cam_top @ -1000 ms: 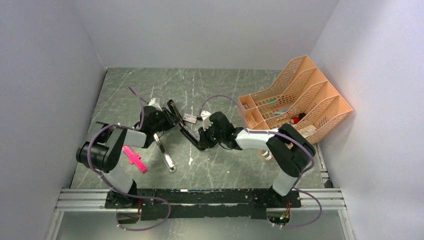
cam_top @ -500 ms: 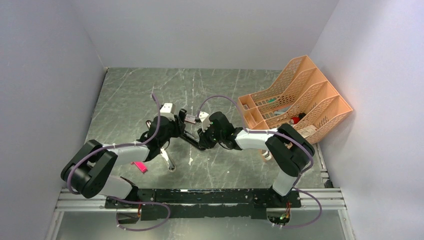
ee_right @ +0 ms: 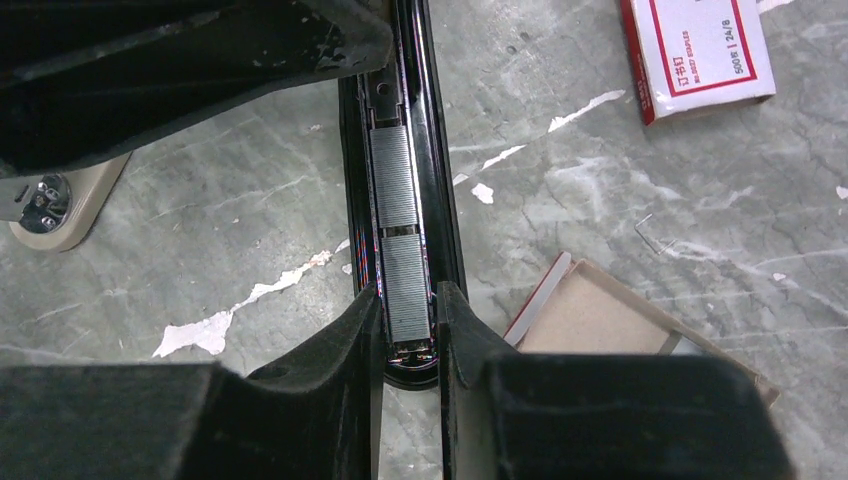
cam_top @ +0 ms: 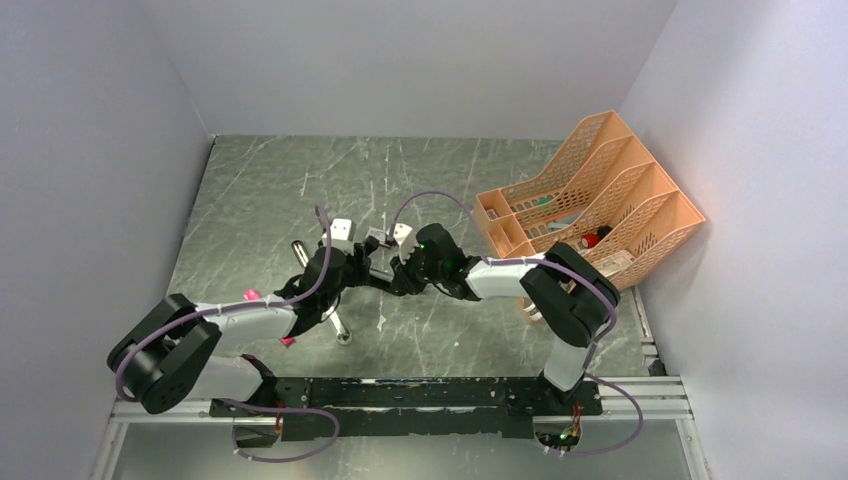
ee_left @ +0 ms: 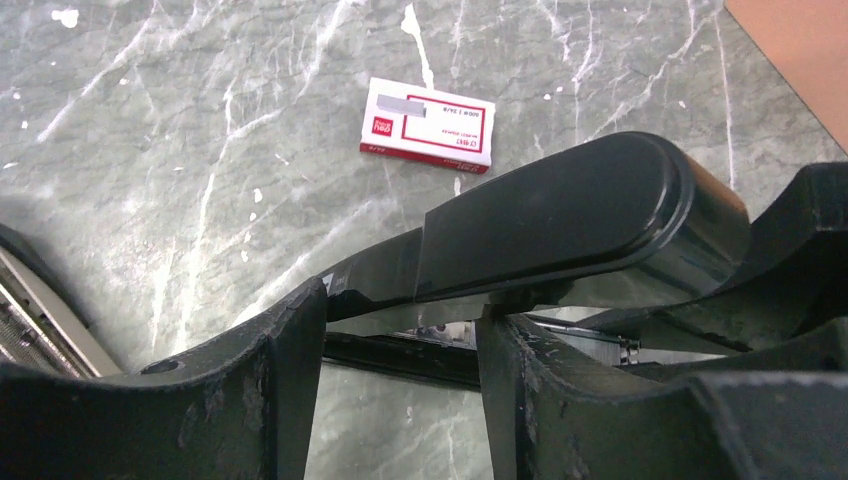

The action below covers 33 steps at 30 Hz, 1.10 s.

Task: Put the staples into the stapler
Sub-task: Close the stapler at the center of the board.

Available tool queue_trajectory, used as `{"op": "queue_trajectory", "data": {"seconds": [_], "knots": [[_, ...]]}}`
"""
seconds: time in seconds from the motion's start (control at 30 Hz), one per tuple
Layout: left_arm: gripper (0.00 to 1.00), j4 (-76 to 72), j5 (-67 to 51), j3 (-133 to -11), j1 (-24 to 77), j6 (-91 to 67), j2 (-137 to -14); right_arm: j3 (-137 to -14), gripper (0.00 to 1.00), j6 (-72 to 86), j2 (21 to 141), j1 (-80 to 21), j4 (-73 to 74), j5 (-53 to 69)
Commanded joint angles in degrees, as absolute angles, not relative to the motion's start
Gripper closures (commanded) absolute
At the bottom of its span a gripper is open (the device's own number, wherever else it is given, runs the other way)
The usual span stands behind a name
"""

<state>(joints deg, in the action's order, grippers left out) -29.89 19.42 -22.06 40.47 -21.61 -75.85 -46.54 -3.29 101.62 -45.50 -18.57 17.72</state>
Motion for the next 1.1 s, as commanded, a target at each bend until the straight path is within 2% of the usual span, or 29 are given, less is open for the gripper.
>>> {"op": "queue_trajectory", "data": {"seconds": [0.0,0.3,0.53,0.77,0.93,1.07], "knots": [[0.43,-25.7,11.1,-19.8,45.3,-27.9,-73.6,-46.6,1.00,-1.9,105.0,-45.7,-24.7,14.7],[0.34,-24.3,10.3,-19.0,47.3,-27.2,-69.4,-46.9,1.00,-1.5,105.6,-45.7,-25.4,15.0],[0.33,-22.0,7.7,-18.0,47.7,-27.3,-63.7,-47.1,1.00,-1.6,105.9,-45.7,-25.6,15.0],[0.31,-12.1,16.6,-17.2,47.4,-33.8,-52.1,-47.0,0.99,-2.8,105.6,-45.8,-24.9,15.5],[0.29,-4.0,20.2,-20.1,45.0,-36.5,-47.2,-46.8,0.75,-4.1,104.0,-45.7,-23.8,15.9],[0.27,0.3,20.1,-23.9,41.5,-35.0,-46.6,-47.4,0.66,-5.5,102.7,-45.7,-20.7,16.3]]}}
